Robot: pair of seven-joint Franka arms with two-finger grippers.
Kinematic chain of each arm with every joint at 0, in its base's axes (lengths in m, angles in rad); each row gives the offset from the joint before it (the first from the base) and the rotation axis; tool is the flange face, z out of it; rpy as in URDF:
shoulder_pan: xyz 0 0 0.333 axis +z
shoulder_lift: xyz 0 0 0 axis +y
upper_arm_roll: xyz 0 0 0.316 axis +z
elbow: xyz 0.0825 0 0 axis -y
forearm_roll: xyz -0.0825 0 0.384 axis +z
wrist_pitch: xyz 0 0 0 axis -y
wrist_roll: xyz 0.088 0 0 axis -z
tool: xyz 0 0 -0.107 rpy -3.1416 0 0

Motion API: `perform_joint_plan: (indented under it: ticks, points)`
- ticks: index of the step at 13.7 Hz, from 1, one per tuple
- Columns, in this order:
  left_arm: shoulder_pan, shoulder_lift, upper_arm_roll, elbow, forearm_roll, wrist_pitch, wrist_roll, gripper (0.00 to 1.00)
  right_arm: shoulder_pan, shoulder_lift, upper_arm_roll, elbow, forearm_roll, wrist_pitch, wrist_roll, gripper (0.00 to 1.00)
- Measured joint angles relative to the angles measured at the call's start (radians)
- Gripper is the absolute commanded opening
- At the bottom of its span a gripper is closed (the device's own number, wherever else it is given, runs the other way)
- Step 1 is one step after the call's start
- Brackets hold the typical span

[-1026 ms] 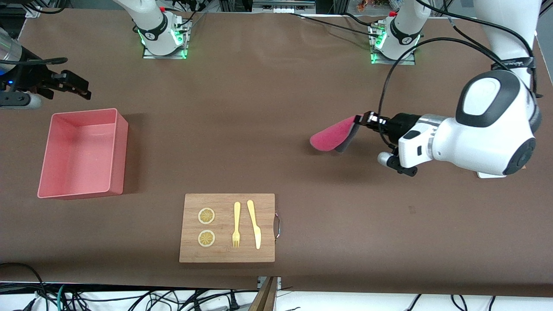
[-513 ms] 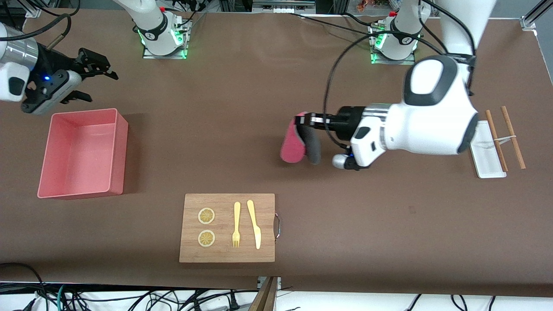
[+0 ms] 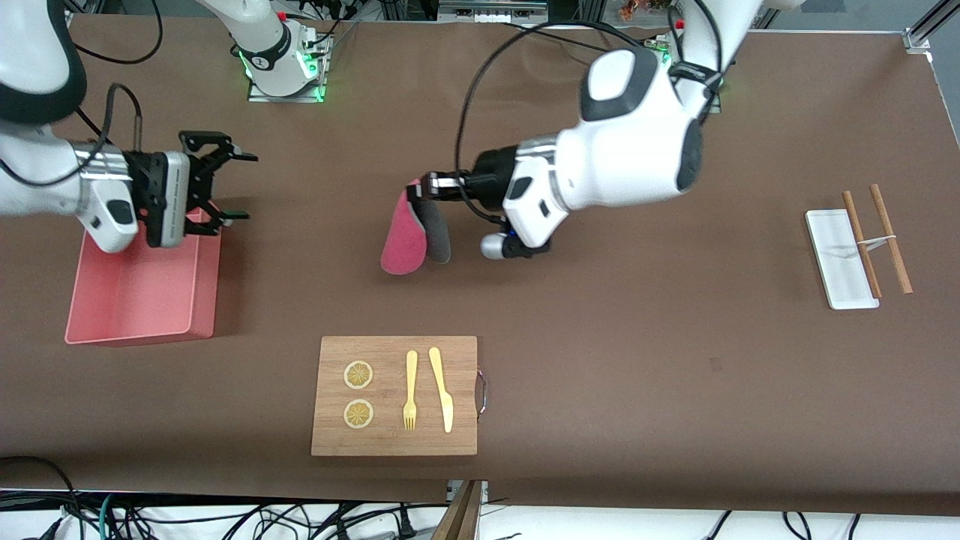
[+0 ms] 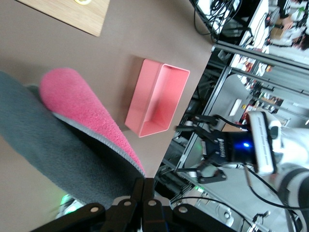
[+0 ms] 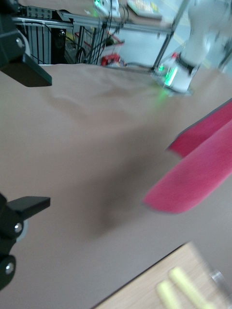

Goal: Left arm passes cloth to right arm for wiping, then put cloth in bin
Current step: 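Move the left gripper toward the cloth while the right gripper approaches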

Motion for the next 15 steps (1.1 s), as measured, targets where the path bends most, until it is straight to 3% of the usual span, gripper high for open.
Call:
perform_joint_plan:
  ticks: [6, 11, 15]
  points:
    - [-0.123, 0.037, 0.001, -0.022, 0.0, 0.217, -0.022, 0.0, 0.031, 0.192, 0.01, -0.001, 0.326, 0.141, -0.465, 1.0]
    - [-0.168, 0.039, 0.001, -0.035, 0.0, 0.293, -0.026, 0.0, 0.105, 0.212, 0.028, -0.009, 0.458, 0.252, -0.488, 1.0]
    - [-0.168, 0.039, 0.007, -0.044, 0.0, 0.299, -0.026, 0.0, 0.125, 0.21, 0.035, -0.035, 0.487, 0.277, -0.488, 1.0]
